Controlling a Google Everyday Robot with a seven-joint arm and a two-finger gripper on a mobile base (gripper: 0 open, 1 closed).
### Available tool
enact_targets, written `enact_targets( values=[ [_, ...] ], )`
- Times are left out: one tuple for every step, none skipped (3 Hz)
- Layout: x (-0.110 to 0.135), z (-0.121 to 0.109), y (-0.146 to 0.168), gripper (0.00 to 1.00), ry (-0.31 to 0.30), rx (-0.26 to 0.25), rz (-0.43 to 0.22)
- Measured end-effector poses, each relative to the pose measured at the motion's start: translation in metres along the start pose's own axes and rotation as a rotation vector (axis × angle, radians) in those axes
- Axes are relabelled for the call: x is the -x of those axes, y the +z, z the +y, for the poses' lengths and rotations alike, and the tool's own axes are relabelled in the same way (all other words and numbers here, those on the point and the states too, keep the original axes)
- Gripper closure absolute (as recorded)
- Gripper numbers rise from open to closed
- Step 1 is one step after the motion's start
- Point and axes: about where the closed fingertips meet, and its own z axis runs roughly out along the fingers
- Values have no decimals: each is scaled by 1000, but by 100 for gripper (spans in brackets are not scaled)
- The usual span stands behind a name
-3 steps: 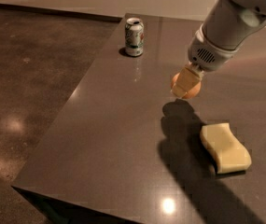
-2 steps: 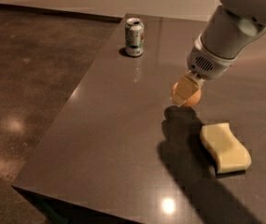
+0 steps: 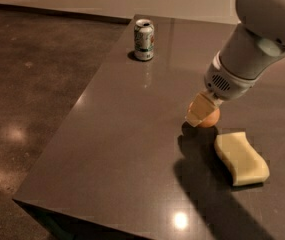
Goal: Move orange near sponge
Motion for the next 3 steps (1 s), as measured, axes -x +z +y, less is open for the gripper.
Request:
enact_targets(
  values=[
    [-9, 0, 3, 74, 28, -5, 11],
    [-17, -1, 7, 51, 46, -4, 24],
    [-21, -2, 9, 27, 54, -3, 33]
  ],
)
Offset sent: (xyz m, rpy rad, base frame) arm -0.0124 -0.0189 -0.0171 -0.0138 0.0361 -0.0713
